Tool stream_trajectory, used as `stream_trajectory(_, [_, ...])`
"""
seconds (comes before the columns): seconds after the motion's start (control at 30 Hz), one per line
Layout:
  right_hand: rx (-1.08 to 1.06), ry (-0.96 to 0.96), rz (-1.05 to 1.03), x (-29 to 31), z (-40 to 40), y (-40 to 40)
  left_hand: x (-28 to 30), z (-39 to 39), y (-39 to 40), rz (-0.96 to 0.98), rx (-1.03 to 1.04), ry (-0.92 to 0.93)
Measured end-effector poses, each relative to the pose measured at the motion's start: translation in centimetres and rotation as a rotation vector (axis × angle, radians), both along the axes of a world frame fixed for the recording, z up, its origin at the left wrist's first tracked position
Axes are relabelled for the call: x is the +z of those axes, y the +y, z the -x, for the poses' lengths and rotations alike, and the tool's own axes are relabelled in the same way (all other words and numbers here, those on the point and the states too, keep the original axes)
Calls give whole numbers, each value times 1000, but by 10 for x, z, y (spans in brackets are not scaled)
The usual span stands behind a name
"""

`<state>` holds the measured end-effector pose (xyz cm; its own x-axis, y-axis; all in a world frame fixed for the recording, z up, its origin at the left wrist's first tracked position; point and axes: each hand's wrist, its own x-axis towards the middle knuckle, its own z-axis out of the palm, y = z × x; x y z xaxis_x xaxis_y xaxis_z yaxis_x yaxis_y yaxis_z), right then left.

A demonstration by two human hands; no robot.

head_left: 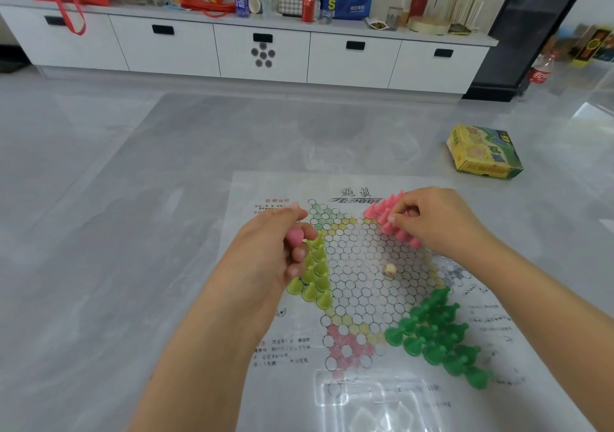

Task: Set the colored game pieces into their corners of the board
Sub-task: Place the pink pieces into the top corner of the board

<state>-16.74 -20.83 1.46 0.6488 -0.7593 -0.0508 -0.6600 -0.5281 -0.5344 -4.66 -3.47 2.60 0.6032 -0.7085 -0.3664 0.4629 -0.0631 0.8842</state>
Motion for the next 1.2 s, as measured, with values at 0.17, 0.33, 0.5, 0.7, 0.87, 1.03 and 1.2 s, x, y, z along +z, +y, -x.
stream_trajectory(0.17, [-5,5,12,-3,-1,-2,1,1,-1,15,19,33])
stream_trajectory(0.33, [-1,27,26,-6,0,-4,1,1,-2,-1,15,52])
stream_trajectory(0.5, [5,50,39,-6,0,-5,0,0,-2,15,13,62])
stream_trajectory(0.7, [30,36,24,-2,1,-3,1,0,1,46,-8,66])
stream_trajectory(0.87, [27,-49,97,17,1,8,4,0,3,121,-45,110])
stream_trajectory(1.03, [205,-183,67,40,-13,39,4,3,3,107,-120,59])
stream_trajectory(1.2, [426,-254,-63,49,-25,66,0,2,5,63,-194,-87])
